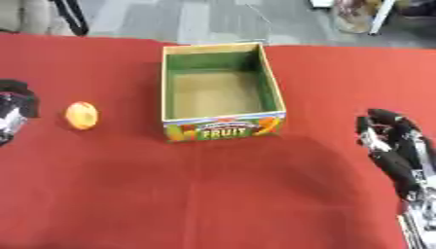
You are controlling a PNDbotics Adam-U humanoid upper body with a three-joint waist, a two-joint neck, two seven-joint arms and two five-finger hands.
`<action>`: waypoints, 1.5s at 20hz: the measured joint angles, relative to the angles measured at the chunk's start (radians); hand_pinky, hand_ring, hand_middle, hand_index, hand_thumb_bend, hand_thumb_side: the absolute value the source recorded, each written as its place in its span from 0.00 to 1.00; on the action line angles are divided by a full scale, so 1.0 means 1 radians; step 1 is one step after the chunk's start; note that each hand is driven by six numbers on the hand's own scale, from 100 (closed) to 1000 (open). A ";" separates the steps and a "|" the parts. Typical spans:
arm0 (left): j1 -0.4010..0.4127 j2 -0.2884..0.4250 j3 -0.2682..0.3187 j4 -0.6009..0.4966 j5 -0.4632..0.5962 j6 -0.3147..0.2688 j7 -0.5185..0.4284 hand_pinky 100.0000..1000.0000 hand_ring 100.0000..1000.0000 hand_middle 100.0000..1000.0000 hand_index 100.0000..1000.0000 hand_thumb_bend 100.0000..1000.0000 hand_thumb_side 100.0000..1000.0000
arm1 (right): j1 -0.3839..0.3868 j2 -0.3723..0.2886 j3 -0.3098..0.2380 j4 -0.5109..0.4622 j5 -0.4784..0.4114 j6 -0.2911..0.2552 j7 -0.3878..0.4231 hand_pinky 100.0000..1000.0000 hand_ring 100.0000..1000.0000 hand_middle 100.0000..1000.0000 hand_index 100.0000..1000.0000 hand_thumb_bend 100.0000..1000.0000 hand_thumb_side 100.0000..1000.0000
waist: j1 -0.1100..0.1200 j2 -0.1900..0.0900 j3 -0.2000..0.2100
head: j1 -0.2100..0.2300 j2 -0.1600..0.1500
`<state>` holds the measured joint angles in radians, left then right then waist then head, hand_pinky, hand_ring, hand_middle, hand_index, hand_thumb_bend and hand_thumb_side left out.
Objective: Pick up objects on the table and place them in the box.
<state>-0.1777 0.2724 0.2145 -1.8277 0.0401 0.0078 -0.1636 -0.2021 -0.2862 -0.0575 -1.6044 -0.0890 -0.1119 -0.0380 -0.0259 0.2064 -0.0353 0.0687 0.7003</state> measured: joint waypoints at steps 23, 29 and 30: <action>-0.341 0.293 -0.138 0.260 -0.838 -0.158 -0.341 0.61 0.61 0.66 0.80 0.55 0.00 | 0.009 0.000 0.003 0.000 0.002 0.002 0.005 0.51 0.58 0.57 0.73 0.21 0.33 | 0.006 -0.016 -0.015 | 0.001 0.000; -0.439 0.300 -0.201 0.459 -0.941 -0.213 -0.399 0.62 0.63 0.67 0.80 0.57 0.00 | 0.010 0.000 0.005 0.000 0.003 0.003 0.008 0.51 0.58 0.57 0.73 0.21 0.33 | 0.006 -0.019 -0.020 | 0.005 0.001; -0.451 0.299 -0.206 0.487 -0.952 -0.219 -0.403 0.62 0.63 0.67 0.80 0.57 0.00 | 0.010 0.000 0.006 0.000 0.003 0.003 0.008 0.51 0.58 0.57 0.73 0.21 0.33 | 0.006 -0.019 -0.021 | 0.005 0.001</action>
<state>-0.6286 0.5718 0.0086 -1.3402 -0.9117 -0.2114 -0.5667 -0.1924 -0.2862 -0.0514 -1.6041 -0.0855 -0.1087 -0.0303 -0.0196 0.1875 -0.0561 0.0741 0.7010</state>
